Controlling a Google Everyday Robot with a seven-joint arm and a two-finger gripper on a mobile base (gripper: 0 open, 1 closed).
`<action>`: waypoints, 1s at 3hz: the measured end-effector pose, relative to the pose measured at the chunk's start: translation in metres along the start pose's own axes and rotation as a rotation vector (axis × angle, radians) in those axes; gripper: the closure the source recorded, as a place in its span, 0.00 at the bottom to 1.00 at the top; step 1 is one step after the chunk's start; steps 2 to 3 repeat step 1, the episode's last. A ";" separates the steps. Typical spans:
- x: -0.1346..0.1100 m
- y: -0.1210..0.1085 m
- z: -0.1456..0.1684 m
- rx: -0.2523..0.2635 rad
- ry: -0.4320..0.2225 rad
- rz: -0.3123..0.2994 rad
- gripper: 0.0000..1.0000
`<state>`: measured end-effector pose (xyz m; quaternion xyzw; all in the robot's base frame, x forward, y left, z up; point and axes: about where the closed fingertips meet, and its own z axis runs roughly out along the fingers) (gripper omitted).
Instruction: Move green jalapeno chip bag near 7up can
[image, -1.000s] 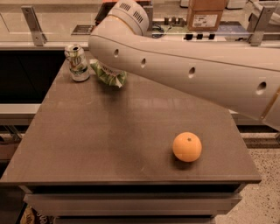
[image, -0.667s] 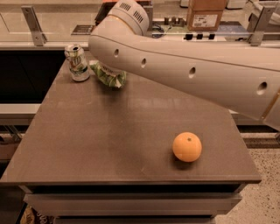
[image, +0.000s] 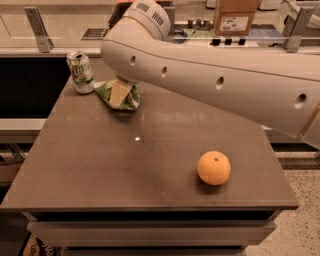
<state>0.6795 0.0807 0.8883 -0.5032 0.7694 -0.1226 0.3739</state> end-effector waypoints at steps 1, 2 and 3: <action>0.000 0.000 0.000 0.000 0.000 0.000 0.00; 0.000 0.000 0.000 0.000 0.000 0.000 0.00; 0.000 0.000 0.000 0.000 0.000 0.000 0.00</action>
Offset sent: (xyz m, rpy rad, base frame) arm 0.0000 0.0000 0.0000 0.0000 0.0000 0.0000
